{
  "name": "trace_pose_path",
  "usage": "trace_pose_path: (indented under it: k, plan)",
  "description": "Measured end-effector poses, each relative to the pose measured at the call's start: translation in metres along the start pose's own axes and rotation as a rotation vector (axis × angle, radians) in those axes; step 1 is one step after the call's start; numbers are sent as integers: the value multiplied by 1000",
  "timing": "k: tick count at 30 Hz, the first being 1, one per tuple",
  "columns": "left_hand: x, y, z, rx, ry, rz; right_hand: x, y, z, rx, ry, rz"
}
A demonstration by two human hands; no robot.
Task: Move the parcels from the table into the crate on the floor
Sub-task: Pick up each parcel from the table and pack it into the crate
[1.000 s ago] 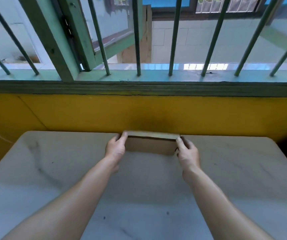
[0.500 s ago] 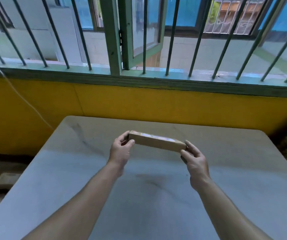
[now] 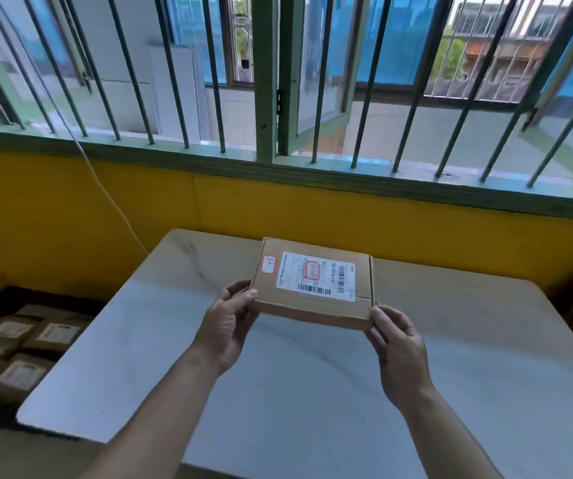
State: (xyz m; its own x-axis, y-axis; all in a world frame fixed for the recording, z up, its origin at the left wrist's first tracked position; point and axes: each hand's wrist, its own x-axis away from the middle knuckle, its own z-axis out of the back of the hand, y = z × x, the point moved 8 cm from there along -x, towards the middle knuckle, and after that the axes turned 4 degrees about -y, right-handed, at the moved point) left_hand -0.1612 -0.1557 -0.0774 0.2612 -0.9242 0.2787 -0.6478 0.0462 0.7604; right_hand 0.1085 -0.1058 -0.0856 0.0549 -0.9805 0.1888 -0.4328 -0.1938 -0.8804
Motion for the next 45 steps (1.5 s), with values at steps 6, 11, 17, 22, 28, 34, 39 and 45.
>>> trace_pose_path:
  k: [6, 11, 17, 22, 28, 34, 39, 45]
  plan:
    - [36, 3, -12, 75, -124, -72, 8, -13, 1, -99, -185, -9]
    - [60, 6, -26, 117, -272, -143, 18, -25, -2, -184, -367, 13]
    - [75, 1, -35, 211, -300, -168, 27, -33, -3, -253, -481, 23]
    - [81, -2, -35, 223, -304, -187, 28, -36, -5, -261, -536, 31]
    - [85, 1, 6, 138, -146, -192, 19, -5, -25, -214, -548, -61]
    - [107, 23, 98, -46, 220, -207, 21, 59, -88, -78, -588, -223]
    - [134, 49, 195, 12, 456, -232, 34, 129, -173, 44, -668, -353]
    - [165, 107, 320, 83, 636, -291, 66, 218, -301, 168, -794, -437]
